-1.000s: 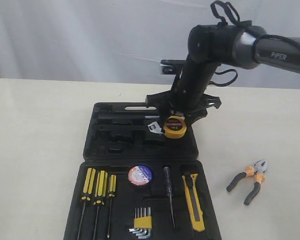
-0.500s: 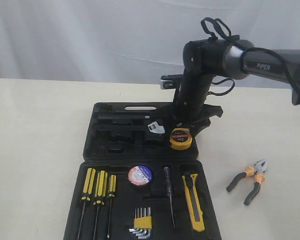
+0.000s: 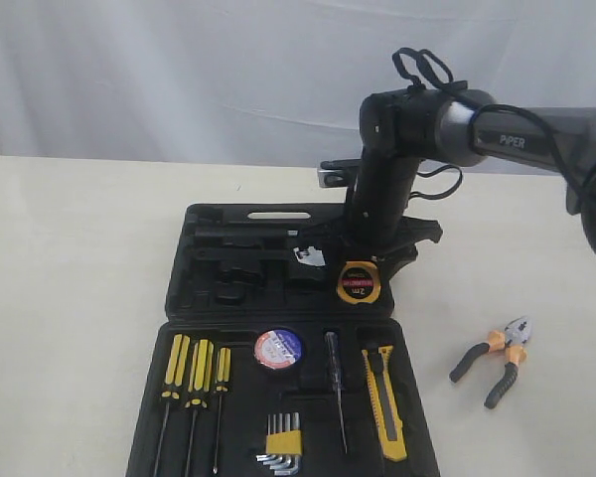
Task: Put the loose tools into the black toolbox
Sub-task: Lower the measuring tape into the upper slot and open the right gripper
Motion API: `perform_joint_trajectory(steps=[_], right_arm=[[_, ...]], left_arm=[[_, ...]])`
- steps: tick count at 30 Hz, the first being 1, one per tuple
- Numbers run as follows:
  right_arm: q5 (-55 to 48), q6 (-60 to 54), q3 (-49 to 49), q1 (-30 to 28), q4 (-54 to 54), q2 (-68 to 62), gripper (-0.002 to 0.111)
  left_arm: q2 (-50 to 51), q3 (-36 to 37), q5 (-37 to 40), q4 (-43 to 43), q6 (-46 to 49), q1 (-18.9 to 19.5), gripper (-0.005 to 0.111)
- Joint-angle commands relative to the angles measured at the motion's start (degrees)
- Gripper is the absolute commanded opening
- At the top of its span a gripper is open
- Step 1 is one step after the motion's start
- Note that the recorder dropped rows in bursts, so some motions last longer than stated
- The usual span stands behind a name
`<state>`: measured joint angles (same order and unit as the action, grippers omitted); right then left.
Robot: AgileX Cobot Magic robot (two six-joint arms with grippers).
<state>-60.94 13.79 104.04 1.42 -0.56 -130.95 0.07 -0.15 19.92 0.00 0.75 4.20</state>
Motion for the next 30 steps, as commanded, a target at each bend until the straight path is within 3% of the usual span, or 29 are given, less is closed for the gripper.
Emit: perform_joint_trajectory(steps=[1, 8, 16, 30], right_arm=[[-0.6, 0.4, -0.1, 0.0, -0.6, -1.7, 0.035], [-0.6, 0.4, -0.1, 0.0, -0.6, -1.9, 0.037], [-1.4, 0.4, -0.1, 0.0, -0.6, -1.9, 0.069], [-0.4, 0.2, -0.1, 0.0, 0.0, 2.6, 0.069]], left_arm=[[-0.1, 0.1, -0.3, 0.0, -0.3, -0.3, 0.0], [-0.1, 0.1, -0.3, 0.0, -0.3, -0.3, 0.0], [-0.1, 0.1, -0.3, 0.0, -0.3, -0.3, 0.0], [-0.1, 0.1, -0.3, 0.0, -0.3, -0.3, 0.0]])
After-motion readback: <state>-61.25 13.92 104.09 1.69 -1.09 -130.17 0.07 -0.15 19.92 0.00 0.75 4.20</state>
